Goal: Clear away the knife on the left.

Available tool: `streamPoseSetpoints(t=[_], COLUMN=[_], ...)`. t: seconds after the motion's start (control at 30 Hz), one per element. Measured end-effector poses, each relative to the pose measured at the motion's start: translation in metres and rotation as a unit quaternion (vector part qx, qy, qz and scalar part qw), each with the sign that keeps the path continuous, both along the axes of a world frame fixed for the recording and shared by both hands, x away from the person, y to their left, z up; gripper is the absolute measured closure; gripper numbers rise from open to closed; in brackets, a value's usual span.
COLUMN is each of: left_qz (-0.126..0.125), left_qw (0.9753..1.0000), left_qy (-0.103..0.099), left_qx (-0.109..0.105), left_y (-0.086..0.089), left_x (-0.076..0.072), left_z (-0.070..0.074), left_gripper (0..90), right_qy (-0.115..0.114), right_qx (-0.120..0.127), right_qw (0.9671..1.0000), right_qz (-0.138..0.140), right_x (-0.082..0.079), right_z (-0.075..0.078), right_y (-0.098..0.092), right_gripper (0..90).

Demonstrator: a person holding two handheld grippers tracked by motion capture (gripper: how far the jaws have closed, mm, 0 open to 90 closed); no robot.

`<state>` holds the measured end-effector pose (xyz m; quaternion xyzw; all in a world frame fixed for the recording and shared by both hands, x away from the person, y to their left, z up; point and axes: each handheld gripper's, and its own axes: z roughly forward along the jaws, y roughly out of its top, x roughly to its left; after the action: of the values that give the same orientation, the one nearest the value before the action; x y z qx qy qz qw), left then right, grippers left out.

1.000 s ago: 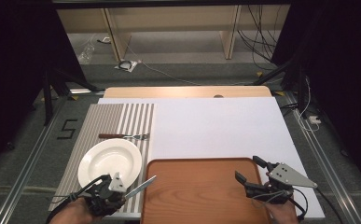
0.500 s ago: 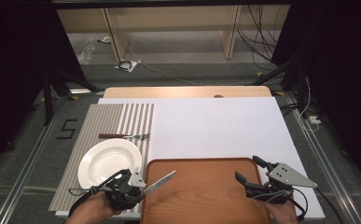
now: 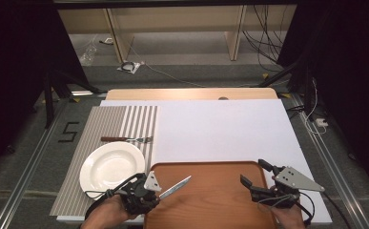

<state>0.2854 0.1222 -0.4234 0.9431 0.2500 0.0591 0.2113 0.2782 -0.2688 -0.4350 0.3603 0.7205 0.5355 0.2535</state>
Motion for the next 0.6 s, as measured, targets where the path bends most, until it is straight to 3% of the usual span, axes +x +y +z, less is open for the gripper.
streamPoseSetpoints(t=[0.6], left_qz=[-0.016], left_qw=[0.9998], left_qy=[0.012], left_qx=[-0.002], left_y=[-0.025], left_x=[-0.001], left_z=[-0.004], left_gripper=[76.8], right_qy=[-0.002], right_qx=[0.002], right_qw=[1.0000], right_qz=[0.000], right_x=[-0.001], right_z=[0.000], right_y=[0.000], right_gripper=[18.9])
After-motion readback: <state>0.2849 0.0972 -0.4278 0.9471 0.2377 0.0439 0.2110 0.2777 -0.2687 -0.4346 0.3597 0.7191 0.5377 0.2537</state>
